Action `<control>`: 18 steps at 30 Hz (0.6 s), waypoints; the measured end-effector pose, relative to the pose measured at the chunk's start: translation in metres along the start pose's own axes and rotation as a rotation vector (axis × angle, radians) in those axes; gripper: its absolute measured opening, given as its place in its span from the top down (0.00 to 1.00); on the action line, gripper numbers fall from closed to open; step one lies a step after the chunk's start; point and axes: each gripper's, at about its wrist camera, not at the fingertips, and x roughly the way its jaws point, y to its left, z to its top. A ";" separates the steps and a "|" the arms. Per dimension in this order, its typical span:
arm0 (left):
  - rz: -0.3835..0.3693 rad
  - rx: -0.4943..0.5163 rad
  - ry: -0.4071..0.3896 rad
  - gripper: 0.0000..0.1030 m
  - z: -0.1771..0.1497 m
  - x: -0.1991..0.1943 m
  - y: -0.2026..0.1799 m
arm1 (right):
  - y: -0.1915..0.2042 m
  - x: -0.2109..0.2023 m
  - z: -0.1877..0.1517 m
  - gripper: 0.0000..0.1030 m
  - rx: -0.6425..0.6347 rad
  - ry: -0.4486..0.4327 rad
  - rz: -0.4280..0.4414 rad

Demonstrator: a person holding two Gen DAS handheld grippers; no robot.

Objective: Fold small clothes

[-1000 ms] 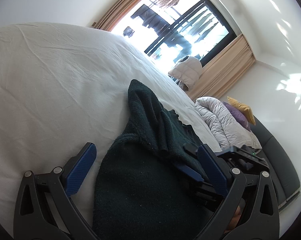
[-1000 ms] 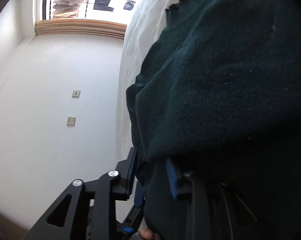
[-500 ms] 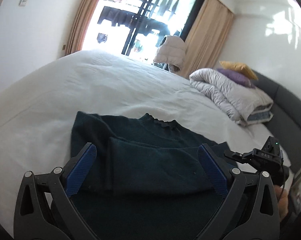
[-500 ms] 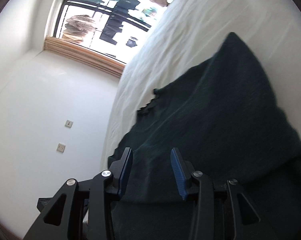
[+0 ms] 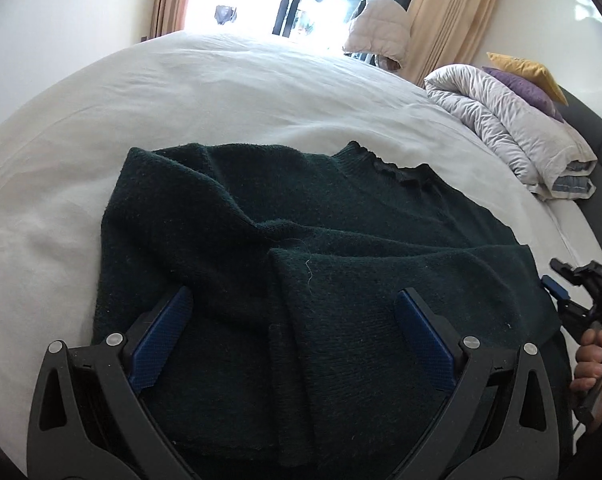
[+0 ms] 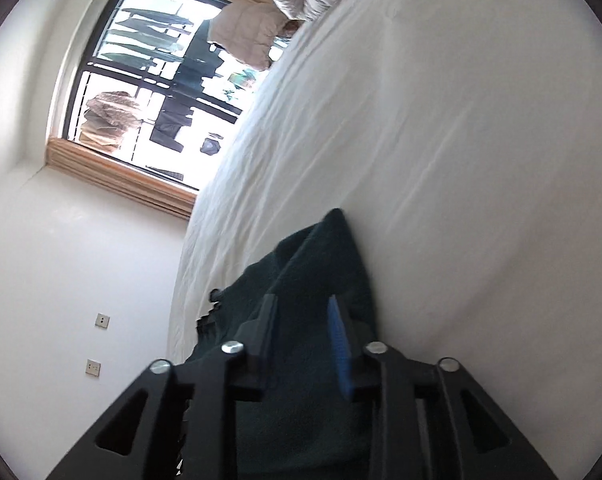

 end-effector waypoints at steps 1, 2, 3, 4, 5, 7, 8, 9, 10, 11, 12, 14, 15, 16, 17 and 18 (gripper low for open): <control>-0.006 -0.005 -0.005 0.01 0.000 -0.001 0.001 | 0.018 0.009 -0.010 0.58 -0.022 0.023 0.012; -0.017 -0.013 -0.012 0.01 0.000 -0.002 0.002 | 0.026 0.017 -0.015 0.58 -0.048 0.052 0.016; -0.031 -0.023 -0.017 0.01 0.000 -0.003 0.004 | 0.038 0.029 -0.024 0.58 -0.070 0.078 0.012; -0.042 -0.032 -0.021 0.01 0.000 -0.004 0.006 | 0.046 0.040 -0.031 0.58 -0.092 0.105 -0.001; -0.048 -0.036 -0.025 0.01 0.001 -0.004 0.007 | 0.050 0.048 -0.036 0.58 -0.113 0.127 -0.015; -0.077 -0.048 -0.045 0.00 0.000 -0.007 0.010 | 0.053 0.059 -0.046 0.58 -0.129 0.153 -0.019; -0.106 -0.068 -0.058 0.01 -0.001 -0.010 0.015 | 0.052 0.061 -0.049 0.58 -0.133 0.152 -0.023; -0.124 -0.086 -0.061 0.01 -0.001 -0.009 0.019 | 0.050 0.061 -0.048 0.59 -0.131 0.146 -0.027; -0.122 -0.087 -0.060 0.01 0.000 -0.009 0.018 | 0.045 0.062 -0.046 0.59 -0.116 0.143 -0.026; -0.105 -0.073 -0.059 0.01 0.000 -0.009 0.015 | 0.040 0.061 -0.042 0.60 -0.093 0.135 -0.040; -0.089 -0.059 -0.059 0.01 0.000 -0.009 0.012 | 0.037 0.061 -0.039 0.67 -0.070 0.126 -0.080; -0.093 -0.060 -0.071 0.01 -0.001 -0.012 0.012 | 0.042 0.055 -0.038 0.74 -0.083 0.114 -0.153; -0.117 -0.076 -0.091 0.00 -0.002 -0.015 0.016 | 0.050 0.051 -0.040 0.69 -0.130 0.111 -0.160; -0.151 -0.100 -0.119 0.00 -0.004 -0.020 0.021 | 0.067 0.051 -0.047 0.65 -0.198 0.125 -0.146; -0.182 -0.127 -0.144 0.00 -0.006 -0.023 0.028 | 0.087 0.056 -0.056 0.64 -0.277 0.156 -0.140; -0.207 -0.157 -0.165 0.00 -0.007 -0.026 0.034 | 0.108 0.062 -0.068 0.64 -0.368 0.188 -0.148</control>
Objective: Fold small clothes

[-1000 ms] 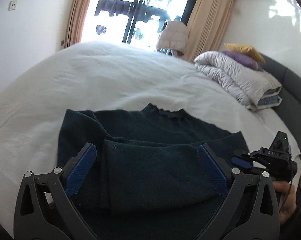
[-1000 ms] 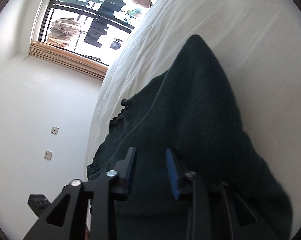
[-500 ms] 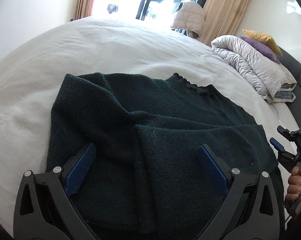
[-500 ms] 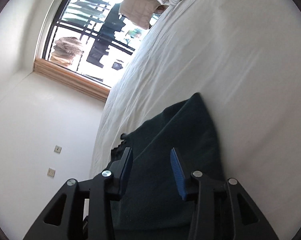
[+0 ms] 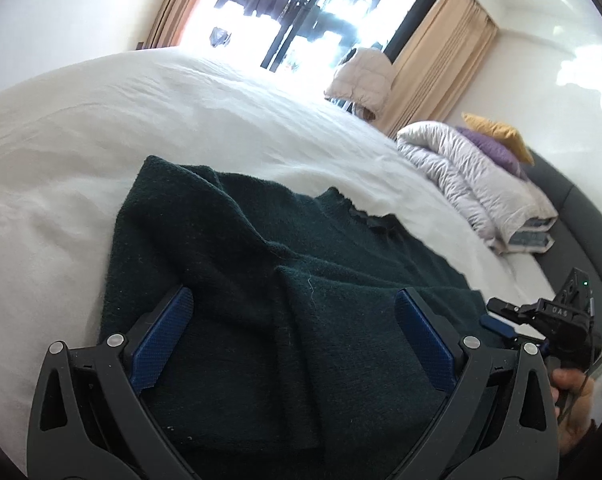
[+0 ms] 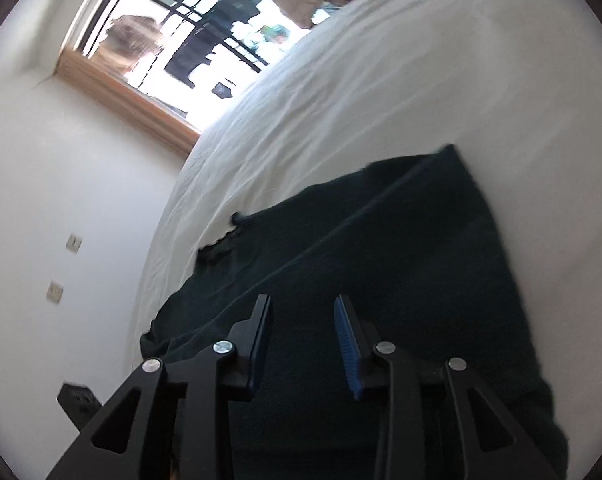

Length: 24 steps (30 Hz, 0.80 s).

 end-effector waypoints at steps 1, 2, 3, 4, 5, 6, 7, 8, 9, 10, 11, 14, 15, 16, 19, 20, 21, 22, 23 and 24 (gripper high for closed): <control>-0.018 -0.022 -0.015 0.00 0.000 -0.003 0.004 | 0.028 0.007 -0.003 0.64 -0.113 0.030 -0.017; -0.026 -0.034 -0.027 0.00 0.000 -0.006 0.006 | 0.052 0.016 -0.008 0.64 -0.219 0.066 -0.031; -0.028 -0.039 -0.036 0.00 0.000 -0.007 0.007 | 0.075 0.027 -0.015 0.64 -0.316 0.108 -0.051; -0.028 -0.041 -0.045 0.00 0.000 -0.009 0.007 | 0.094 0.039 -0.022 0.64 -0.390 0.151 -0.055; -0.031 -0.048 -0.056 0.00 0.000 -0.011 0.008 | 0.110 0.051 -0.028 0.64 -0.438 0.201 -0.042; -0.037 -0.060 -0.064 0.00 0.001 -0.013 0.009 | 0.122 0.065 -0.035 0.64 -0.476 0.254 -0.036; -0.043 -0.075 -0.078 0.00 0.001 -0.016 0.012 | 0.130 0.076 -0.042 0.64 -0.506 0.286 -0.048; -0.049 -0.092 -0.092 0.00 0.001 -0.019 0.015 | 0.132 0.087 -0.051 0.64 -0.526 0.312 -0.060; -0.059 -0.109 -0.103 0.00 0.001 -0.021 0.018 | 0.133 0.098 -0.054 0.64 -0.528 0.324 -0.076; -0.065 -0.123 -0.111 0.00 0.001 -0.023 0.021 | 0.133 0.103 -0.056 0.64 -0.521 0.313 -0.084; -0.071 -0.134 -0.118 0.00 0.001 -0.024 0.023 | 0.132 0.106 -0.054 0.64 -0.513 0.301 -0.082; -0.085 -0.148 -0.131 0.00 0.001 -0.027 0.025 | 0.134 0.119 -0.046 0.66 -0.467 0.287 -0.086; -0.089 -0.152 -0.134 0.00 0.001 -0.027 0.026 | 0.133 0.123 -0.043 0.69 -0.463 0.279 -0.092; -0.094 -0.156 -0.137 0.00 0.001 -0.029 0.028 | 0.133 0.127 -0.038 0.72 -0.459 0.266 -0.097; -0.108 -0.166 -0.144 0.00 0.001 -0.031 0.029 | 0.125 0.136 -0.025 0.77 -0.374 0.237 -0.070; -0.110 -0.164 -0.144 0.00 0.001 -0.032 0.029 | 0.119 0.138 -0.020 0.78 -0.331 0.229 -0.051; -0.111 -0.162 -0.144 0.00 0.001 -0.032 0.028 | 0.112 0.141 -0.016 0.81 -0.289 0.221 -0.028; -0.114 -0.160 -0.145 0.00 0.001 -0.033 0.027 | 0.105 0.141 -0.013 0.85 -0.250 0.211 -0.008; -0.116 -0.156 -0.145 0.00 0.001 -0.033 0.026 | 0.097 0.140 -0.010 0.87 -0.203 0.197 0.018; -0.117 -0.150 -0.144 0.00 0.000 -0.034 0.025 | 0.089 0.138 -0.008 0.91 -0.158 0.188 0.045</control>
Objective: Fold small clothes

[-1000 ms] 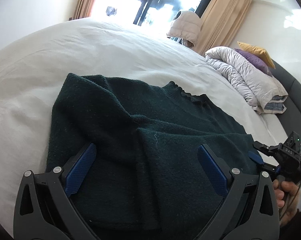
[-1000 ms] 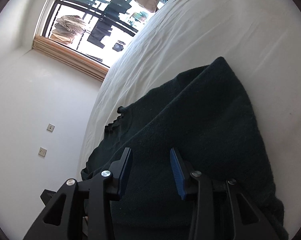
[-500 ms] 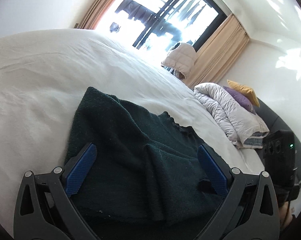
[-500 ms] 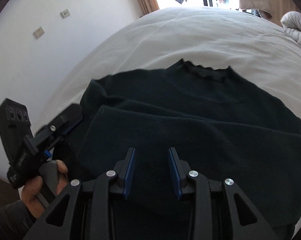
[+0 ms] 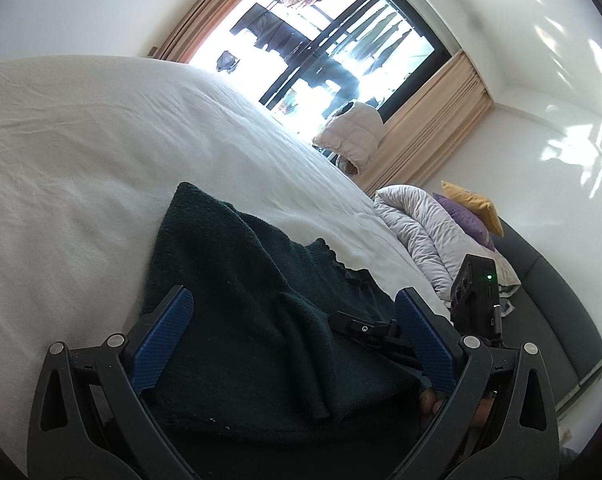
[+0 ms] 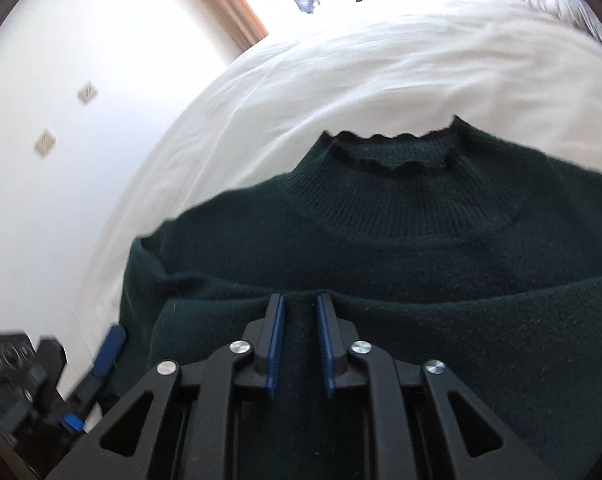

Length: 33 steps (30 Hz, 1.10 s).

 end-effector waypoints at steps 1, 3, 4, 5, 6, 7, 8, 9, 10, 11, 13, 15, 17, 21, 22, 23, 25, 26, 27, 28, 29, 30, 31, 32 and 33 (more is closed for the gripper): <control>-0.003 0.007 0.002 0.00 0.000 -0.001 -0.002 | -0.009 -0.004 0.000 0.92 0.052 -0.005 0.044; -0.013 0.018 0.008 0.00 -0.001 -0.001 -0.005 | -0.025 -0.018 -0.003 0.89 0.155 -0.004 0.139; -0.018 0.027 0.011 0.00 -0.001 0.000 -0.008 | -0.030 -0.030 -0.007 0.82 0.183 -0.022 0.185; -0.024 0.037 0.016 0.00 -0.001 0.001 -0.010 | -0.034 -0.042 -0.011 0.77 0.189 -0.046 0.220; -0.033 0.046 0.024 0.00 -0.002 0.002 -0.013 | -0.038 -0.056 -0.017 0.70 0.190 -0.066 0.241; -0.039 0.064 0.030 0.00 -0.004 0.003 -0.016 | -0.041 -0.068 -0.023 0.68 0.191 -0.080 0.264; -0.045 0.091 0.035 0.00 -0.006 0.003 -0.022 | -0.045 -0.078 -0.030 0.68 0.198 -0.088 0.298; -0.050 0.126 0.040 0.00 -0.008 0.003 -0.029 | -0.050 -0.086 -0.037 0.67 0.207 -0.090 0.328; -0.053 0.165 0.045 0.00 -0.011 0.003 -0.037 | -0.053 -0.090 -0.043 0.62 0.217 -0.088 0.337; -0.049 0.211 0.053 0.00 -0.015 0.003 -0.046 | -0.056 -0.092 -0.049 0.60 0.227 -0.083 0.328; -0.011 0.302 0.071 0.00 -0.024 0.006 -0.064 | -0.062 -0.089 -0.060 0.57 0.226 -0.058 0.289; 0.059 0.359 0.112 0.00 -0.034 0.015 -0.076 | -0.071 -0.086 -0.069 0.60 0.245 -0.046 0.287; 0.153 0.348 0.182 0.00 -0.037 0.032 -0.072 | -0.079 -0.092 -0.076 0.62 0.270 -0.066 0.316; 0.263 0.343 0.263 0.01 -0.038 0.050 -0.059 | -0.090 -0.115 -0.090 0.62 0.302 -0.090 0.303; 0.305 0.390 0.277 0.01 -0.042 0.054 -0.064 | -0.092 -0.121 -0.093 0.61 0.297 -0.099 0.289; 0.352 0.439 0.290 0.01 -0.046 0.057 -0.067 | -0.091 -0.126 -0.093 0.59 0.288 -0.114 0.274; 0.416 0.490 0.294 0.00 -0.049 0.058 -0.069 | -0.094 -0.135 -0.094 0.48 0.282 -0.143 0.274; 0.434 0.495 0.294 0.00 -0.049 0.058 -0.069 | -0.097 -0.140 -0.095 0.45 0.288 -0.152 0.281; 0.449 0.498 0.299 0.00 -0.048 0.060 -0.068 | -0.103 -0.141 -0.095 0.44 0.300 -0.155 0.275; 0.459 0.507 0.305 0.00 -0.048 0.060 -0.067 | -0.111 -0.143 -0.094 0.44 0.319 -0.157 0.252; 0.471 0.524 0.310 0.00 -0.049 0.061 -0.068 | -0.119 -0.146 -0.094 0.44 0.341 -0.166 0.239; 0.484 0.547 0.312 0.00 -0.050 0.062 -0.070 | -0.127 -0.151 -0.095 0.45 0.359 -0.184 0.245; 0.498 0.567 0.310 0.00 -0.051 0.062 -0.071 | -0.134 -0.158 -0.096 0.45 0.363 -0.203 0.230; 0.507 0.579 0.310 0.00 -0.050 0.061 -0.071 | -0.141 -0.165 -0.097 0.45 0.358 -0.223 0.193; 0.509 0.582 0.310 0.00 -0.049 0.060 -0.070 | -0.148 -0.170 -0.098 0.46 0.354 -0.240 0.169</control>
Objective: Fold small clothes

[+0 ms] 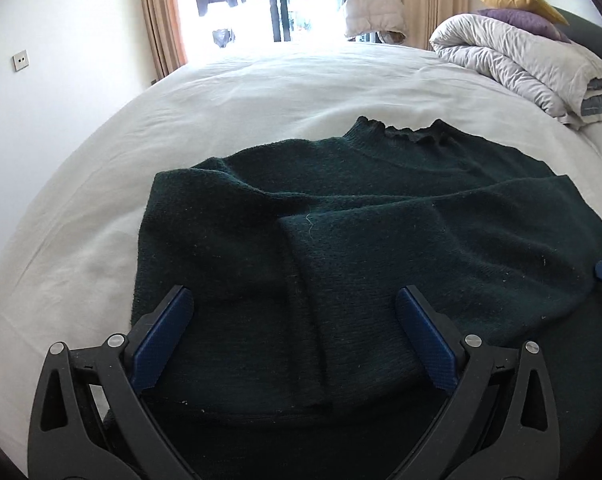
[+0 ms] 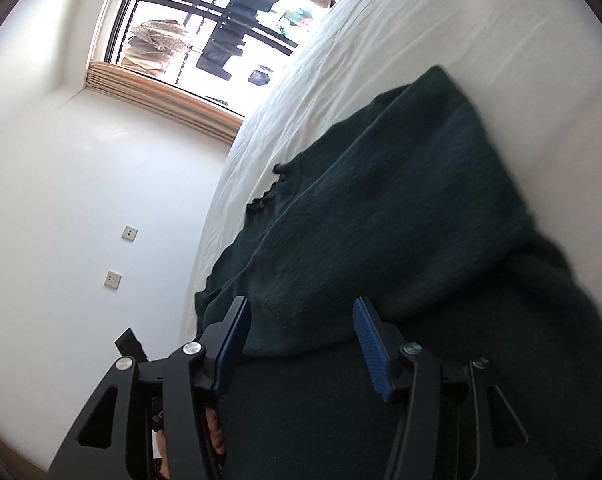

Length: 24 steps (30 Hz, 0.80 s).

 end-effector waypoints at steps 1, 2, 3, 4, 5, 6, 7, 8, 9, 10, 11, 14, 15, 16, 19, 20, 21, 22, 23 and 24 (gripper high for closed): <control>0.001 0.000 0.003 0.00 0.000 0.001 0.001 | -0.009 -0.008 0.002 0.49 0.008 -0.017 -0.021; 0.001 0.001 0.006 0.00 0.002 0.003 0.001 | -0.020 -0.016 0.003 0.55 0.038 -0.028 -0.029; 0.001 0.003 0.007 0.00 0.002 0.002 0.001 | -0.029 -0.024 0.004 0.69 0.068 -0.034 -0.046; 0.004 0.007 0.007 0.00 0.002 0.002 0.001 | -0.034 -0.032 0.005 0.76 0.085 -0.054 -0.080; 0.006 0.012 0.010 0.00 0.003 0.003 0.002 | -0.037 -0.045 0.004 0.76 0.089 -0.082 -0.145; 0.006 0.014 0.014 0.00 0.004 0.003 0.002 | -0.037 -0.058 0.002 0.72 0.080 -0.106 -0.177; 0.003 0.014 0.019 0.00 0.005 0.003 0.002 | -0.033 -0.066 -0.002 0.70 0.072 -0.117 -0.191; 0.000 0.014 0.024 0.00 0.006 0.001 0.004 | -0.027 -0.077 -0.008 0.63 0.057 -0.131 -0.247; 0.001 0.015 0.025 0.00 0.007 -0.003 0.005 | -0.021 -0.089 -0.014 0.39 0.033 -0.158 -0.303; 0.015 0.021 0.018 0.00 0.007 -0.011 0.006 | -0.012 -0.103 -0.024 0.31 -0.005 -0.191 -0.320; 0.042 0.028 -0.003 0.00 0.006 -0.021 0.008 | -0.005 -0.115 -0.033 0.31 -0.045 -0.200 -0.307; 0.054 0.046 -0.075 0.00 -0.007 -0.063 0.020 | 0.018 -0.138 -0.064 0.30 -0.167 -0.184 -0.314; 0.045 0.046 -0.096 0.00 -0.015 -0.080 0.025 | 0.027 -0.145 -0.077 0.30 -0.224 -0.176 -0.334; 0.036 0.050 -0.112 0.00 -0.024 -0.095 0.029 | 0.035 -0.149 -0.090 0.30 -0.283 -0.166 -0.362; -0.011 0.091 -0.158 0.00 -0.060 -0.143 0.038 | 0.058 -0.161 -0.126 0.30 -0.440 -0.130 -0.430; -0.022 0.113 -0.171 0.00 -0.074 -0.157 0.039 | 0.064 -0.166 -0.136 0.30 -0.493 -0.122 -0.454; -0.036 0.140 -0.179 0.00 -0.089 -0.171 0.040 | 0.066 -0.176 -0.145 0.30 -0.541 -0.120 -0.475; -0.046 0.164 -0.184 0.00 -0.104 -0.184 0.041 | 0.066 -0.185 -0.153 0.29 -0.583 -0.122 -0.490; -0.056 0.190 -0.194 0.00 -0.120 -0.198 0.042 | 0.068 -0.193 -0.161 0.28 -0.616 -0.129 -0.502; -0.060 0.213 -0.204 0.00 -0.135 -0.210 0.043 | 0.069 -0.201 -0.167 0.25 -0.637 -0.138 -0.510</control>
